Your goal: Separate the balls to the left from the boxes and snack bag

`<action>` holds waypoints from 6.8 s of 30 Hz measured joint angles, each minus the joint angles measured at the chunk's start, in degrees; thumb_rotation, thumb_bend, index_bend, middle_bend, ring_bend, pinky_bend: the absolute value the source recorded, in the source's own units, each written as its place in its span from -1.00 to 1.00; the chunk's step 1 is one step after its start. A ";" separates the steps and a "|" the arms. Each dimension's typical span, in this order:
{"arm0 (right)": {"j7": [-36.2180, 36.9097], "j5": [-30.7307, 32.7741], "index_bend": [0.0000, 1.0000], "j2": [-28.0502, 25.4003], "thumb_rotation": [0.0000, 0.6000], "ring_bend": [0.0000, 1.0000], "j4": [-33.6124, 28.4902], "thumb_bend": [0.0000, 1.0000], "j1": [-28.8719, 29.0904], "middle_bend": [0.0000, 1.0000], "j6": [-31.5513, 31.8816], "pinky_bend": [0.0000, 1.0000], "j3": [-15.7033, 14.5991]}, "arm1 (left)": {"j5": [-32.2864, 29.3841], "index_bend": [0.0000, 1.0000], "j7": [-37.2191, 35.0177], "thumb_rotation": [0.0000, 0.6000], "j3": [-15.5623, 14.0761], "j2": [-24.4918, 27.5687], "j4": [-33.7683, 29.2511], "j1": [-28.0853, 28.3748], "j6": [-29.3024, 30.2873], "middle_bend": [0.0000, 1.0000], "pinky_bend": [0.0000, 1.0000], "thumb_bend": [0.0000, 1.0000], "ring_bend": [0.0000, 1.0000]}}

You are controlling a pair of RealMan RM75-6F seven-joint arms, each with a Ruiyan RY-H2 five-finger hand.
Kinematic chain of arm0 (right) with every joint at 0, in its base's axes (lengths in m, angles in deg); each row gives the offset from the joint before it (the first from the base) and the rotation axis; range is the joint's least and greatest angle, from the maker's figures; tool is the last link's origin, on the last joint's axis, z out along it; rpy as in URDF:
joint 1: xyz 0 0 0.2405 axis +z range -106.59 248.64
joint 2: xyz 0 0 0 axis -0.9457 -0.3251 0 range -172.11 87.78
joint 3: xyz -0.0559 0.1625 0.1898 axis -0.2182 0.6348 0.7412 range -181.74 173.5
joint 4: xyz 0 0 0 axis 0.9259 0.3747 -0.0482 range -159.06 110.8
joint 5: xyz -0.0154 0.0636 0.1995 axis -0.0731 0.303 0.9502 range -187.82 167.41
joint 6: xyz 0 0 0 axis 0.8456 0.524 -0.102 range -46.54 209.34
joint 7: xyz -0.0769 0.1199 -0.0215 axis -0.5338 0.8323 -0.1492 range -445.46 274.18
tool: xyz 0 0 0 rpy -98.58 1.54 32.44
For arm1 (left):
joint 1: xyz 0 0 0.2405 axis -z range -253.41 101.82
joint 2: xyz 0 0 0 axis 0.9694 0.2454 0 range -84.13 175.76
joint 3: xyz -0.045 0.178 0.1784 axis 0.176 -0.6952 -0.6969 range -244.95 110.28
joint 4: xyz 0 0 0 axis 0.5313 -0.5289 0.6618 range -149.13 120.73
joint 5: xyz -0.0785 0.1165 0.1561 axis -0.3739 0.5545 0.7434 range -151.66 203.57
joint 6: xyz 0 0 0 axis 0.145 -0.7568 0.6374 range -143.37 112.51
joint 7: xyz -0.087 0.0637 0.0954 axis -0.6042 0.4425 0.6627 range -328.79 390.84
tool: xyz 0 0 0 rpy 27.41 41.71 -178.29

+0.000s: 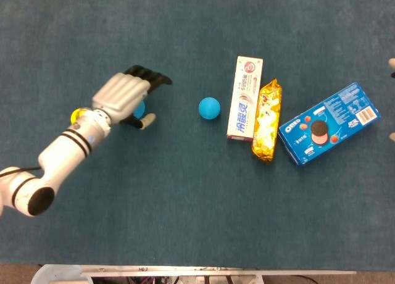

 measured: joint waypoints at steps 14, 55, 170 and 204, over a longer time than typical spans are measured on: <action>1.72 -0.69 -0.97 -0.41 1.00 -0.72 0.83 -1.00 -0.43 -0.54 0.07 -0.47 -0.38 | -7.92 -0.60 10.76 1.00 0.72 -8.19 2.17 4.32 -0.23 -0.58 -0.82 -0.26 -0.74; 2.74 -0.47 -0.97 -1.48 1.00 -0.72 1.00 -1.00 -1.05 -0.54 0.14 -0.47 -0.60 | -13.63 -0.42 15.27 1.00 2.31 -21.72 13.78 8.47 2.38 -0.27 -0.82 -0.26 -0.61; -0.06 2.22 -0.97 0.41 1.00 -0.72 -0.40 -1.00 -3.67 -0.54 5.40 -0.47 -0.38 | 0.67 -0.64 5.47 1.00 1.44 11.47 -8.21 -21.03 32.96 -0.71 -0.82 -0.26 -0.96; -13.56 -2.66 -0.97 6.84 1.00 -0.72 1.47 -1.00 -12.86 -0.54 20.37 -0.47 -3.03 | 4.86 -0.63 12.99 1.00 -4.35 17.10 -15.92 -40.33 50.60 -0.68 -0.82 -0.26 -0.93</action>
